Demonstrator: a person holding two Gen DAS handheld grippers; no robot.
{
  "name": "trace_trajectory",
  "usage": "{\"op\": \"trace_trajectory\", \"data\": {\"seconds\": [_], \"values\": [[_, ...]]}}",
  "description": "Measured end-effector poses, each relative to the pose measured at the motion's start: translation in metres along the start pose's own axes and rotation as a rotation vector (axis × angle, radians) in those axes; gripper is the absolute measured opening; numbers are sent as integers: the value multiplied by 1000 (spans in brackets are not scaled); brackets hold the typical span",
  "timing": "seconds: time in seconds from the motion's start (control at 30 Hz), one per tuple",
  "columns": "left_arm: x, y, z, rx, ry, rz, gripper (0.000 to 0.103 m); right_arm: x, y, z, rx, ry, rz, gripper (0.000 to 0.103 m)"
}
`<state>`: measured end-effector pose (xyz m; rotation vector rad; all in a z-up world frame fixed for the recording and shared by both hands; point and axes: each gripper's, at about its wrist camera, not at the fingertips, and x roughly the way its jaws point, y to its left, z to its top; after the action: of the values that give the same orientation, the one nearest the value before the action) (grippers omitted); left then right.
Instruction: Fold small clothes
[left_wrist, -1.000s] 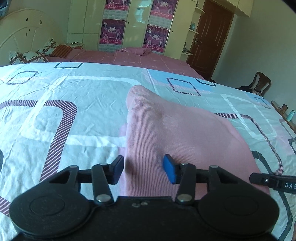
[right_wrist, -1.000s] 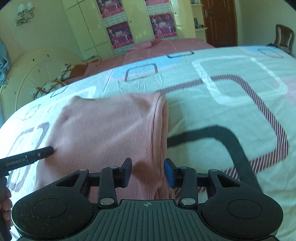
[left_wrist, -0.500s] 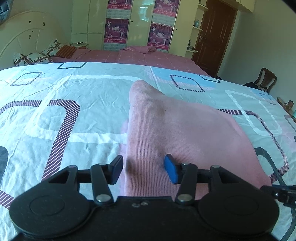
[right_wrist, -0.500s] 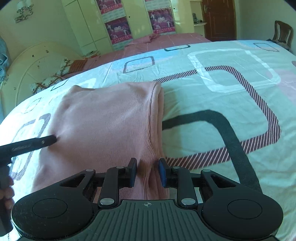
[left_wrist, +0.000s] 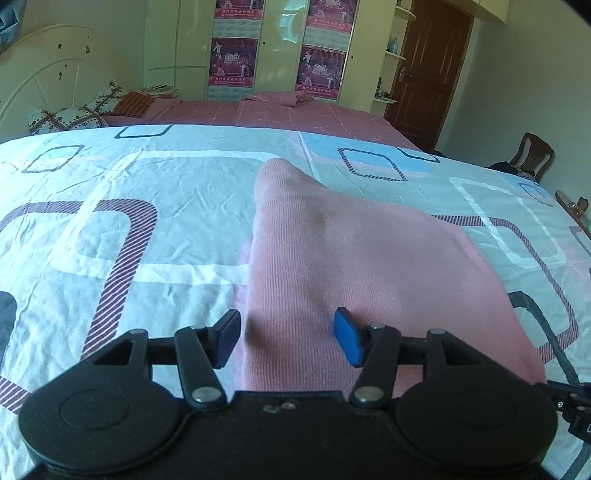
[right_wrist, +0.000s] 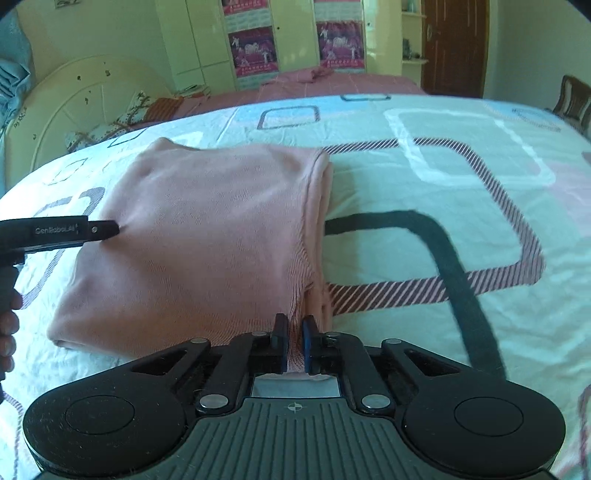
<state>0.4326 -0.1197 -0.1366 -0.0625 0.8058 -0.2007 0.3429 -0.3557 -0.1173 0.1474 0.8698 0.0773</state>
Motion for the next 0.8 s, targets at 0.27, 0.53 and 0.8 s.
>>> {"op": "trace_trajectory", "data": {"seconds": [0.27,0.53,0.8], "values": [[1,8,2,-44,17,11,80,5,-14,6,53,43,45,14],[10,30,12,-126,56,-56,83,13,-27,41,123,-17,109,70],[37,34,20,-191,109,-144,80,68,-50,72,291,10,211,69]]}}
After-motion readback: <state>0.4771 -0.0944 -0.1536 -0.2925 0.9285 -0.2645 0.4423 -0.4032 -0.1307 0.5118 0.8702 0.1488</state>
